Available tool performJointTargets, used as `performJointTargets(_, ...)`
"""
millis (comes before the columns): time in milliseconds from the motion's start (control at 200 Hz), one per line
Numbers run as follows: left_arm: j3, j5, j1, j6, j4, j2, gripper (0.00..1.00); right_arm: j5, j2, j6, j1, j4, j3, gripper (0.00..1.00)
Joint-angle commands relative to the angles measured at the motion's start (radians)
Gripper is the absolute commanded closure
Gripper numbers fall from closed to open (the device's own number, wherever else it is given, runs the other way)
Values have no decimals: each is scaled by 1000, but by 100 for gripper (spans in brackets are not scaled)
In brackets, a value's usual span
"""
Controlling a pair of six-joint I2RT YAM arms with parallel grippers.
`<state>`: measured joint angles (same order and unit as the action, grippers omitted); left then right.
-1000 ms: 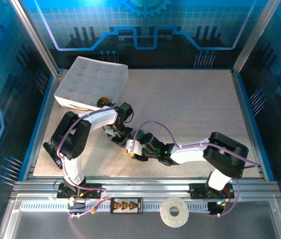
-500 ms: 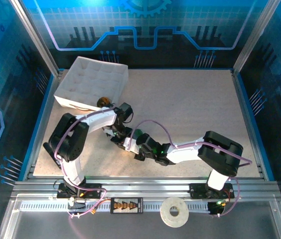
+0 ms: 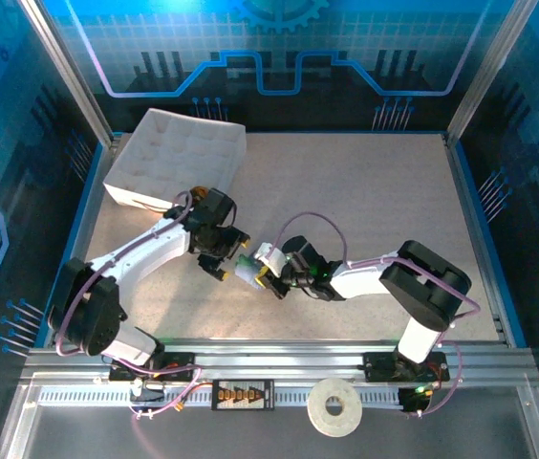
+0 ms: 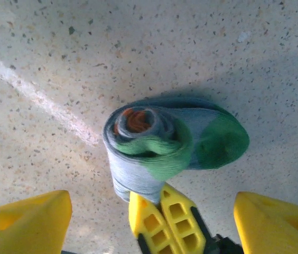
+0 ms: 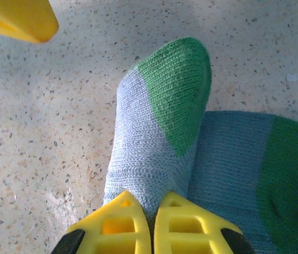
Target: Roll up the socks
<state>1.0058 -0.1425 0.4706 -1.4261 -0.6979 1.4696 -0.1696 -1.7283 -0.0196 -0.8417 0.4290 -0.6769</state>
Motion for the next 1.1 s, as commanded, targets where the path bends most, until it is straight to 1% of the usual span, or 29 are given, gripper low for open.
performJointTargets(0,-71,-2,4,51,114,-44,29,-53,-113,-99,70,-257,31,100)
performJointTargets(80,-110,-11,17,60,165,-60,40,-108,-150,-149,108,-270,16,100)
performJointTargets(155,-125,-20,31,71,191,-49,45,-150,-185,-199,145,-278,7,100)
performJointTargets(250,-134,-30,53,79,230,-12,46,-210,-227,-236,181,-299,-12,100)
performJointTargets(395,-131,-22,79,91,245,53,46,-257,-267,-268,217,-338,-43,100)
performJointTargets(570,-128,7,82,92,261,132,47,-260,-268,-254,221,-384,-81,100)
performJointTargets(695,-83,34,82,102,192,221,51,-225,-218,-201,205,-376,-80,100)
performJointTargets(800,-57,37,83,100,99,284,56,-124,-101,-109,164,-334,-42,89)
performJointTargets(871,-49,40,85,96,43,306,60,-31,26,-60,137,-224,33,79)
performJointTargets(951,-58,38,86,92,36,307,61,58,149,4,102,-102,100,66)
performJointTargets(1021,-52,39,85,91,36,309,62,116,210,66,66,-66,118,60)
performJointTargets(1096,-31,37,87,96,27,316,62,154,226,118,29,-70,110,57)
